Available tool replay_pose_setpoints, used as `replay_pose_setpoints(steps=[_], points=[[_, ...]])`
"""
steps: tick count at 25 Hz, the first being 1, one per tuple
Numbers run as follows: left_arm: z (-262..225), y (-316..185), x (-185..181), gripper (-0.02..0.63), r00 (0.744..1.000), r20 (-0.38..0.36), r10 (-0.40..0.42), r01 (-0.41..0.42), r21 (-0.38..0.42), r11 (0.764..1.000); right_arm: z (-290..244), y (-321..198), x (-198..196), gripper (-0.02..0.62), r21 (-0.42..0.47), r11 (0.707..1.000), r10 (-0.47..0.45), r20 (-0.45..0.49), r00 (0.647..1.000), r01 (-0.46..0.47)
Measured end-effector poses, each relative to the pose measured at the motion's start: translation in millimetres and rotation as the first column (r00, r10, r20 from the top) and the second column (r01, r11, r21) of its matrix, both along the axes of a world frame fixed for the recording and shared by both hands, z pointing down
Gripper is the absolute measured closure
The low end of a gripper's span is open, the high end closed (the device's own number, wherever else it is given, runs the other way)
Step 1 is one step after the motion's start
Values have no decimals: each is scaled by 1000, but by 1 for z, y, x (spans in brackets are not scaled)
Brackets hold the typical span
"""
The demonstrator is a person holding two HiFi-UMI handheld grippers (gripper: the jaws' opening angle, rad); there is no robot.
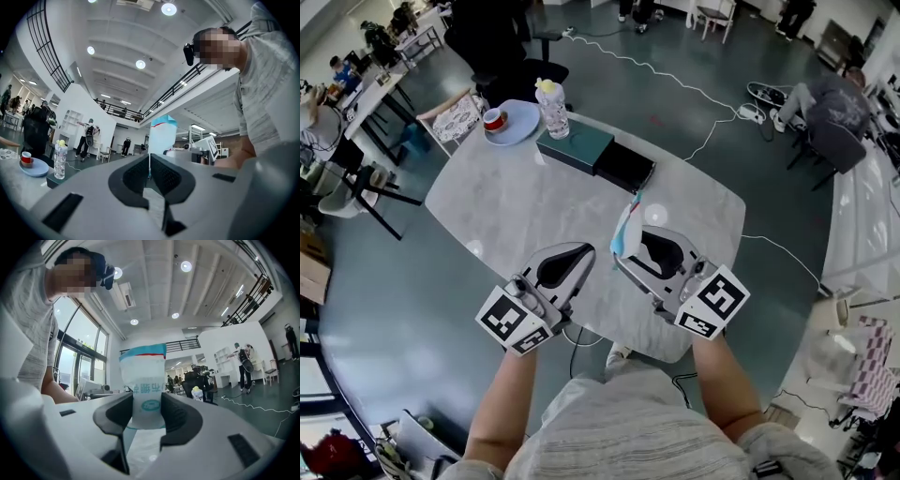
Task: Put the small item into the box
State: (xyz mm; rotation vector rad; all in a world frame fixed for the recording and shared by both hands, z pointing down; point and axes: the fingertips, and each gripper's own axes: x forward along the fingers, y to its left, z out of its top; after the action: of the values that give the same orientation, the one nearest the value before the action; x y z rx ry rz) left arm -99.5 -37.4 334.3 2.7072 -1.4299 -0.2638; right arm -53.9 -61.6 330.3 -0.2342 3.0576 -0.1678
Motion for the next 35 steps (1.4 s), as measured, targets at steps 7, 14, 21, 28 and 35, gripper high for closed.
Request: replay_pose_setpoints(steps=[7, 14, 21, 28, 35], points=[[2, -29, -8, 583, 998, 2, 59, -59, -7, 998, 0, -24, -11, 407, -2, 999, 44, 1, 999, -44], [1, -61, -19, 583, 989, 9, 151, -151, -1, 989, 3, -52, -21, 406, -22, 990, 138, -16, 990, -138], [-2, -104, -36, 583, 959, -10, 283, -283, 10, 959, -1, -87, -35, 406, -1, 962, 274, -38, 961, -274], [9, -146, -62, 583, 938, -44, 344, -341, 50, 939, 17, -126, -59, 405, 41, 939, 343, -73, 936, -341], [38, -195, -82, 583, 933, -33, 359, -357, 51, 933, 65, -182, -79, 405, 58, 934, 357, -186, 915, -353]])
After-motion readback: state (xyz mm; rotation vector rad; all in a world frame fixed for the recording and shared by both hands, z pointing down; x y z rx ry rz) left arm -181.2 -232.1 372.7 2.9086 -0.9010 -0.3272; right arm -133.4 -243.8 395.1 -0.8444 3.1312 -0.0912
